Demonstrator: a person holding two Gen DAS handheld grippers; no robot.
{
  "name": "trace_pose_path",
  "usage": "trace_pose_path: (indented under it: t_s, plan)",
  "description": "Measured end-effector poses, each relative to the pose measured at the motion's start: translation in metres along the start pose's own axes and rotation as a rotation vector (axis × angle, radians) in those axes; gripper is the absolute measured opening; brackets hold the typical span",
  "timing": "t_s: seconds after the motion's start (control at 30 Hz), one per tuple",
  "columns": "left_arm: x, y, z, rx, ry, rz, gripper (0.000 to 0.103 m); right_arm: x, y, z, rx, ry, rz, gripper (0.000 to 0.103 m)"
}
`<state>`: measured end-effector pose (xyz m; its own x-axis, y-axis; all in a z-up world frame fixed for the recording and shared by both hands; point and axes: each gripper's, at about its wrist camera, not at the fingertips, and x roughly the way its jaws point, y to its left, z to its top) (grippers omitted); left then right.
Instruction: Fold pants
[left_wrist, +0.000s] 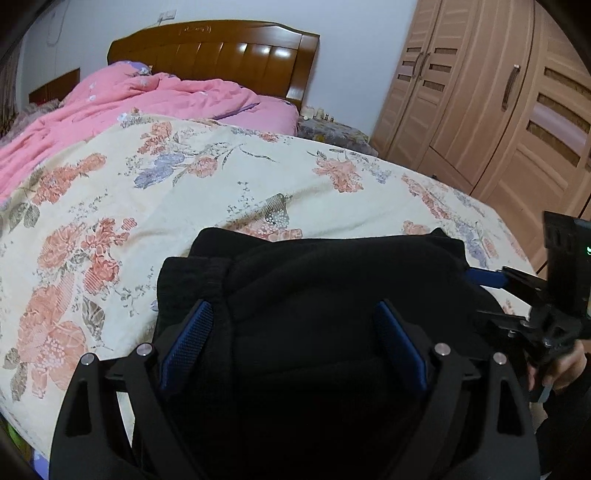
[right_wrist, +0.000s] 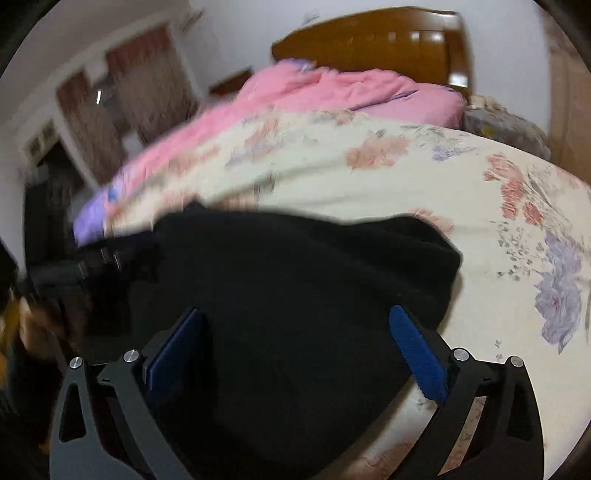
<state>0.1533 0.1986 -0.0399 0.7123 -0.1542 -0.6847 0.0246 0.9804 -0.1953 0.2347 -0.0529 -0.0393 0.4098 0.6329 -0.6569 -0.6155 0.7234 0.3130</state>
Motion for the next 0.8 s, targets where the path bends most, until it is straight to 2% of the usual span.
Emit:
trace_pose_path:
  t_s: [0.07,0.13,0.17,0.3,0.33,0.37,0.4,0.5,0.6,0.63,0.7,0.73,0.77,0.8]
  plan:
    - [0.001,-0.003,0.000,0.020,0.003,0.020,0.089,-0.024,0.005,0.002,0.055,-0.083,-0.037,0.098]
    - [0.001,-0.003,0.000,0.020,0.002,0.020,0.089,-0.040,0.018,-0.002,0.052,-0.113,0.012,0.098]
    - [0.001,-0.002,0.000,0.017,0.001,0.017,0.089,-0.047,0.031,-0.011,0.028,-0.104,0.034,0.098]
    - [0.000,0.000,-0.001,0.011,-0.004,0.009,0.089,-0.057,0.076,-0.055,-0.116,-0.040,0.027,0.099]
    - [0.000,0.000,-0.001,0.011,-0.005,0.009,0.089,-0.055,0.082,-0.064,-0.144,-0.023,0.001,0.099]
    - [0.000,-0.001,-0.001,0.012,-0.004,0.009,0.089,-0.053,0.090,-0.075,-0.197,-0.028,-0.060,0.099]
    - [0.000,-0.001,-0.001,0.013,-0.004,0.009,0.089,-0.057,0.092,-0.080,-0.216,-0.051,-0.081,0.099]
    - [0.000,-0.001,-0.001,0.018,-0.006,0.016,0.089,-0.074,0.095,-0.081,-0.139,-0.067,-0.145,0.099]
    - [0.001,-0.001,0.000,0.016,-0.003,0.017,0.089,-0.091,0.108,-0.090,-0.161,-0.119,-0.139,0.099]
    - [0.001,-0.001,0.000,0.018,-0.004,0.018,0.089,-0.087,0.113,-0.091,-0.178,-0.114,-0.151,0.099]
    - [0.001,0.000,0.000,0.018,-0.004,0.020,0.089,-0.067,0.115,-0.103,-0.231,-0.038,-0.216,0.098]
    - [0.001,-0.001,0.000,0.018,-0.004,0.019,0.089,-0.058,0.111,-0.105,-0.222,-0.028,-0.209,0.099]
    - [0.002,0.000,0.000,0.017,-0.003,0.019,0.089,-0.059,0.100,-0.109,-0.158,-0.067,-0.165,0.099]
    - [0.002,0.000,0.001,0.017,-0.003,0.019,0.089,-0.057,0.093,-0.109,-0.116,-0.065,-0.140,0.099]
